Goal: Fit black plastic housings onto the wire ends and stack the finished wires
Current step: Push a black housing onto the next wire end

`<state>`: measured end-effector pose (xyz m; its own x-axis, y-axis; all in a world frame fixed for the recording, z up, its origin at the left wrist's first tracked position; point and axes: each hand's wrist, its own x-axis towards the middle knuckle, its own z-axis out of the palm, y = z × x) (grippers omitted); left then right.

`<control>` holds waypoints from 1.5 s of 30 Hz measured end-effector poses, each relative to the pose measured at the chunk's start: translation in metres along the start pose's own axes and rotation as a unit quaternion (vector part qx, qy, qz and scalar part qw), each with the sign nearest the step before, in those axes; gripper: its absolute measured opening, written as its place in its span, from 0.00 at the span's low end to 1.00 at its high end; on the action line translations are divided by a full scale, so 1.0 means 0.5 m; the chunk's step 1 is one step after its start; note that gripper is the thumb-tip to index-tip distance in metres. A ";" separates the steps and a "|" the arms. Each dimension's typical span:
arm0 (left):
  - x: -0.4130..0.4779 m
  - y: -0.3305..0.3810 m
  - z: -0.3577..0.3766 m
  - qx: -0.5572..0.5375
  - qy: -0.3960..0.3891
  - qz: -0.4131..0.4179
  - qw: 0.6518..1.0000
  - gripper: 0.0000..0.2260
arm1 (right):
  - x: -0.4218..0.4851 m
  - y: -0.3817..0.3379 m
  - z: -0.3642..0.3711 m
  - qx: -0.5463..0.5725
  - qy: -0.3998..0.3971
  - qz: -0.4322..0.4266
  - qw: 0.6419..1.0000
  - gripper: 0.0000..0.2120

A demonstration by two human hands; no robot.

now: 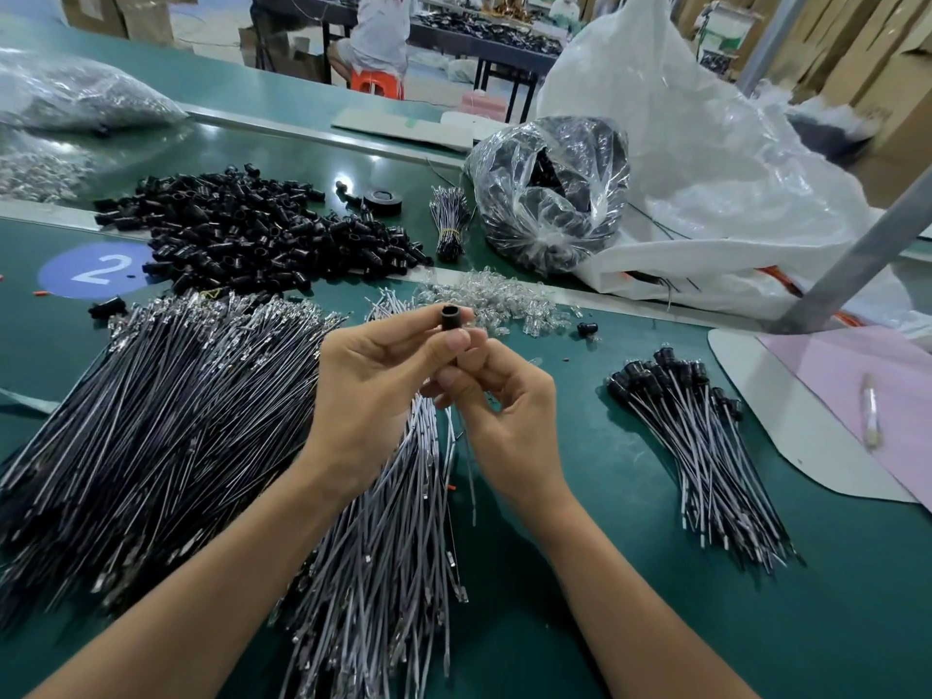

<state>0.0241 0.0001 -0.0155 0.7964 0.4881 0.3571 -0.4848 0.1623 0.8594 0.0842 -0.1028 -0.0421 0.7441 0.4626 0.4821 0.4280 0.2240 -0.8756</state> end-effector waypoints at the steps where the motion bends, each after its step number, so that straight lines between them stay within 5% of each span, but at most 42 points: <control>1: 0.002 -0.002 -0.002 0.000 0.009 -0.007 1.000 0.08 | 0.000 -0.002 0.003 -0.004 -0.005 0.002 1.000 0.03; 5: 0.016 0.000 -0.013 -0.026 0.055 -0.051 0.997 0.07 | 0.006 -0.011 0.001 -0.055 -0.015 0.008 0.998 0.09; 9: 0.031 -0.001 -0.035 -0.066 0.088 -0.140 0.984 0.11 | 0.041 -0.016 -0.046 -0.171 0.104 0.028 0.979 0.08; 11: 0.032 -0.007 -0.036 -0.040 0.068 -0.169 0.982 0.13 | 0.073 -0.011 -0.085 -0.331 0.109 0.073 0.935 0.14; 13: 0.032 -0.012 -0.032 -0.016 0.050 -0.192 0.980 0.15 | 0.098 0.001 -0.120 -0.491 0.018 0.139 0.860 0.20; 16: 0.032 -0.016 -0.027 0.005 0.036 -0.218 0.975 0.12 | 0.109 0.021 -0.145 -0.568 -0.063 0.175 0.801 0.15; 21: 0.030 -0.016 -0.029 0.078 -0.007 -0.206 0.976 0.09 | 0.088 0.030 -0.143 -0.516 -0.004 0.122 0.848 0.06; 24: 0.032 -0.019 -0.033 0.118 -0.030 -0.193 0.974 0.08 | 0.078 0.002 -0.128 -0.366 0.025 0.075 0.927 0.08; 27: 0.029 -0.028 -0.029 0.159 -0.041 -0.148 0.975 0.07 | 0.070 -0.025 -0.112 -0.242 -0.003 0.037 0.969 0.08; 31: 0.027 -0.038 -0.027 0.203 -0.063 -0.100 0.972 0.07 | 0.066 -0.033 -0.102 -0.147 -0.013 0.054 0.988 0.07; 45: 0.023 -0.038 -0.030 0.199 -0.089 -0.069 0.974 0.06 | 0.057 -0.032 -0.099 -0.069 -0.032 0.041 0.996 0.09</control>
<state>0.0370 0.0154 -0.0330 0.9110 0.3232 0.2562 -0.2191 -0.1469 0.9646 0.1238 -0.1356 -0.0131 0.7473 0.5293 0.4017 0.4361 0.0654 -0.8975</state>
